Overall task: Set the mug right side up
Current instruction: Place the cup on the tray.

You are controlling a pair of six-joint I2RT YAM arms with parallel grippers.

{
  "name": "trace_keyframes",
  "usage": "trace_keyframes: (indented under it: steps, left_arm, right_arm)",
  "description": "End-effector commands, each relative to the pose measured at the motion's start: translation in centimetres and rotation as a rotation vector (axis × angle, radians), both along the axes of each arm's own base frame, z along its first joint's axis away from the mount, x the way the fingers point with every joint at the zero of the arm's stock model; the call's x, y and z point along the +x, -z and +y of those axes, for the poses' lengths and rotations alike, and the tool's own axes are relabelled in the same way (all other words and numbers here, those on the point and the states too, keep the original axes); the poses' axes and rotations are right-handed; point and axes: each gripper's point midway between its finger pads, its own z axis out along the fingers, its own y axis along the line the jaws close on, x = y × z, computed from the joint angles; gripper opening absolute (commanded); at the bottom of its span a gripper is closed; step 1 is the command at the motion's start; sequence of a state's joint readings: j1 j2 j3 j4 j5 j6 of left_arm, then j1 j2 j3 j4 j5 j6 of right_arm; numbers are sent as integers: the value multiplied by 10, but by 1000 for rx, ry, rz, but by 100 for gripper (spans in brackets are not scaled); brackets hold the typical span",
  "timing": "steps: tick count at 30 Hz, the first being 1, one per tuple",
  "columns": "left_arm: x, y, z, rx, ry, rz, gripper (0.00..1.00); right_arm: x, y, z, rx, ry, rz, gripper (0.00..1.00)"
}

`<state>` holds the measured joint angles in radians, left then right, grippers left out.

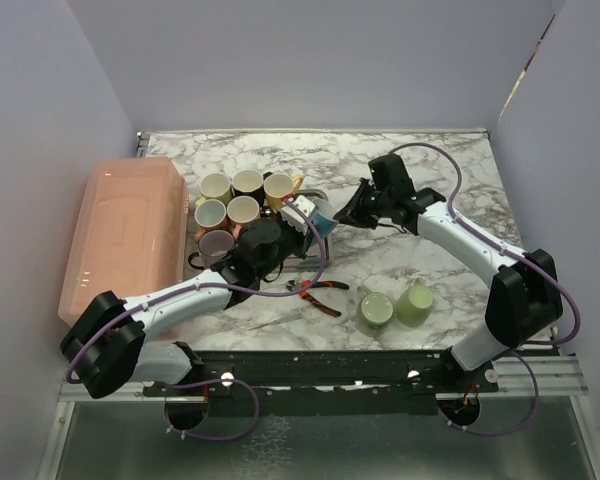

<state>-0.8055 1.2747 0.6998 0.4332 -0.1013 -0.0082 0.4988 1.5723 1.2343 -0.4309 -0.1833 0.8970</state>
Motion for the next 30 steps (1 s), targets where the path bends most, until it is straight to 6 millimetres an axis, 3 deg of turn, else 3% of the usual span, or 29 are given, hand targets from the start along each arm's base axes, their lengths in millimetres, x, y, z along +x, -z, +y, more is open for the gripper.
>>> trace_keyframes:
  steps: [1,6,13,16,23,30]
  left_arm:
    - [2,37,12,-38,-102,137,10]
    - [0,58,16,-32,-130,190,10]
    - [-2,85,29,6,-190,234,22]
    - [-4,93,32,5,-206,256,27]
    - [-8,101,35,-8,-223,292,36]
    - [-8,96,44,-10,-266,292,59]
  right_arm:
    - [4,-34,17,-11,-116,-237,1]
    - [4,-25,33,-69,-180,-325,1]
    - [4,-22,49,-109,-266,-460,0]
    - [4,-11,51,-131,-285,-461,1]
    - [4,11,49,-170,-287,-417,0]
    - [8,22,48,-205,-260,-336,0]
